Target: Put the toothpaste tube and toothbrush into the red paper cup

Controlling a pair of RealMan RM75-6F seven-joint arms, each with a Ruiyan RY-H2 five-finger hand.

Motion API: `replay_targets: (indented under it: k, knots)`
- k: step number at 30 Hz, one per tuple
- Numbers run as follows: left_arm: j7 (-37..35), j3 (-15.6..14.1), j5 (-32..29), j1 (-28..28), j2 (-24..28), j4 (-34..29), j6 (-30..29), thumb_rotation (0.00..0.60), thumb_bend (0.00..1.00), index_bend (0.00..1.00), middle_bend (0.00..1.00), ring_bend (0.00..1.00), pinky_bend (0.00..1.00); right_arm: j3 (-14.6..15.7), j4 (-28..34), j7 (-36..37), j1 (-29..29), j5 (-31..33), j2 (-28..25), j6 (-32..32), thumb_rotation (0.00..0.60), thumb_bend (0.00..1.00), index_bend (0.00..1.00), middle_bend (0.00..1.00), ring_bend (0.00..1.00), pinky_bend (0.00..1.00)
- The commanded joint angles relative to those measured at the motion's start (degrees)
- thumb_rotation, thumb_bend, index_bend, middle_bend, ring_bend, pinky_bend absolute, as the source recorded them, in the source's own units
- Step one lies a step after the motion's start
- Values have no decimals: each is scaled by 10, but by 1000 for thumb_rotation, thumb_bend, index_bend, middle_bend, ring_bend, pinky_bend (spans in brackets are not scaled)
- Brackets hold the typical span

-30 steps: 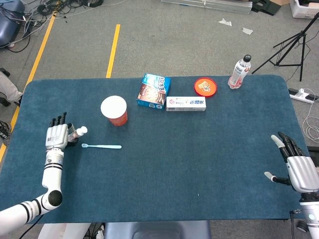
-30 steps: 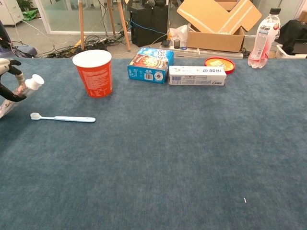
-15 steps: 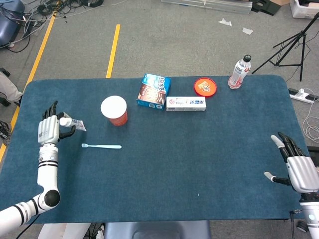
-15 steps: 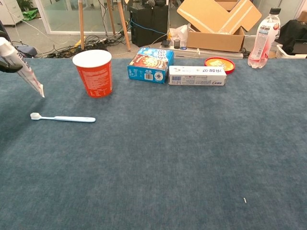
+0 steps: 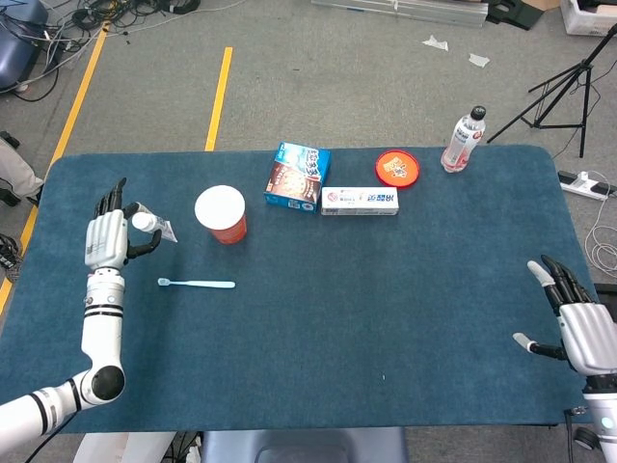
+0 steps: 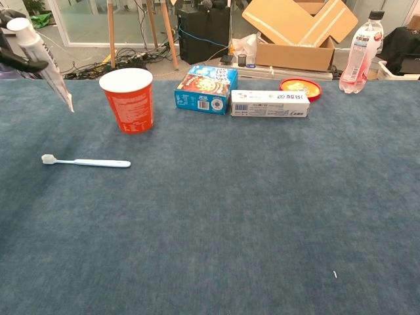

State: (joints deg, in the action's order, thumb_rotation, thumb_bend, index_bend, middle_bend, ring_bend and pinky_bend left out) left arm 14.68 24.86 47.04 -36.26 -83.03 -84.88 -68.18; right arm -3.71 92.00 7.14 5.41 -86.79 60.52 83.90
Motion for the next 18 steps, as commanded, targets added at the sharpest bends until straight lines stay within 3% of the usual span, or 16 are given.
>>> replay_targets:
  k: [1, 18]
  knots:
    - [15, 13, -5, -8, 12, -28, -12, 600, 372, 637, 0, 0, 0, 1, 1, 0, 0, -1, -1, 1, 600, 0, 0, 0, 0, 235]
    - [77, 44, -9, -57, 15, -103, -59, 600, 381, 645, 0, 0, 0, 4, 6, 0, -2, -10, -3, 4, 600, 0, 0, 0, 0, 235]
